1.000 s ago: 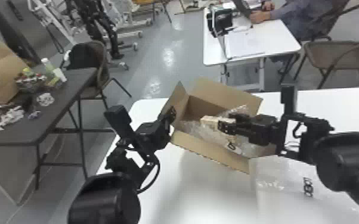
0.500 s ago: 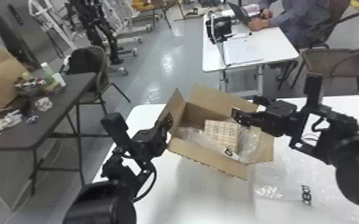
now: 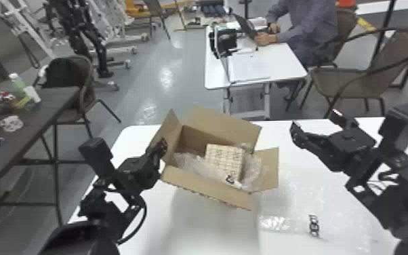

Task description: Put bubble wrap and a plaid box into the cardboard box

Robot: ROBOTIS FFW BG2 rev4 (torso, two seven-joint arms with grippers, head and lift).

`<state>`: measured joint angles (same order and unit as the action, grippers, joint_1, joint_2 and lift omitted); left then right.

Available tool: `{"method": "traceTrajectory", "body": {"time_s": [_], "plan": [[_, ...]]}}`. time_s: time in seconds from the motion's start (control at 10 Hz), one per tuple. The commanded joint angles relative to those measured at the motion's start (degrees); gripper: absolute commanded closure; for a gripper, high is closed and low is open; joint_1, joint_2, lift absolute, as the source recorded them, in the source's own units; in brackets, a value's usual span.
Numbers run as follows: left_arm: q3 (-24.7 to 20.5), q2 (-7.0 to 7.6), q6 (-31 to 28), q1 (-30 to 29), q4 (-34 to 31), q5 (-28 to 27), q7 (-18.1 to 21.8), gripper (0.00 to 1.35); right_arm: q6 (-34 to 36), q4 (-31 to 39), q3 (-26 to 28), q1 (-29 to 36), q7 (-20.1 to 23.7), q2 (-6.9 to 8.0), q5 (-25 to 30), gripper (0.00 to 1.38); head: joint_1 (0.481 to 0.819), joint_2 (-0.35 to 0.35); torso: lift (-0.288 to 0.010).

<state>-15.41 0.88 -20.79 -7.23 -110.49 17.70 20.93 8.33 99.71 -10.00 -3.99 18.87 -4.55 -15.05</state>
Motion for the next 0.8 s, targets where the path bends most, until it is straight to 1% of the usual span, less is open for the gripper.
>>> {"method": "traceTrajectory", "body": {"time_s": [0.0, 0.1, 0.2, 0.4, 0.5, 0.6, 0.7], "plan": [[-0.2, 0.0, 0.3, -0.3, -0.1, 0.1, 0.0, 1.22, -3.3, 3.6, 2.0, 5.9, -4.3, -0.02, 1.6, 0.15, 0.611, 0.215, -0.108], [-0.3, -0.09, 0.3, -0.4, -0.1, 0.1, 0.0, 1.22, -4.4, 5.2, 2.9, 8.6, -6.9, -0.02, 2.5, 0.15, 0.623, 0.189, -0.108], [-0.4, -0.26, 0.3, -0.4, -0.1, 0.1, 0.0, 1.22, -5.3, 6.0, 3.6, 10.4, -8.0, -0.02, 3.3, 0.15, 0.636, 0.167, -0.108], [-1.0, -1.03, 0.3, -0.7, -0.1, 0.0, -0.3, 1.22, -5.7, 7.7, 4.8, 14.1, -9.4, -0.02, 4.4, 0.15, 0.655, 0.147, -0.108], [-1.6, -1.03, 0.3, -1.0, -0.1, 0.0, -0.8, 1.22, -5.7, 8.3, 5.3, 15.9, -10.4, -0.02, 5.0, 0.15, 0.662, 0.143, -0.108], [-2.3, -1.03, 0.7, -1.5, 0.0, -0.1, -1.9, 1.22, -5.5, 8.4, 5.4, 17.0, -11.1, -0.02, 5.0, 0.15, 0.674, 0.141, -0.108], [-2.4, -1.03, 2.1, -2.4, 0.0, 0.0, -4.9, 1.22, -5.2, 8.4, 5.4, 17.4, -11.2, -0.02, 5.1, 0.15, 0.69, 0.145, -0.108]]}}
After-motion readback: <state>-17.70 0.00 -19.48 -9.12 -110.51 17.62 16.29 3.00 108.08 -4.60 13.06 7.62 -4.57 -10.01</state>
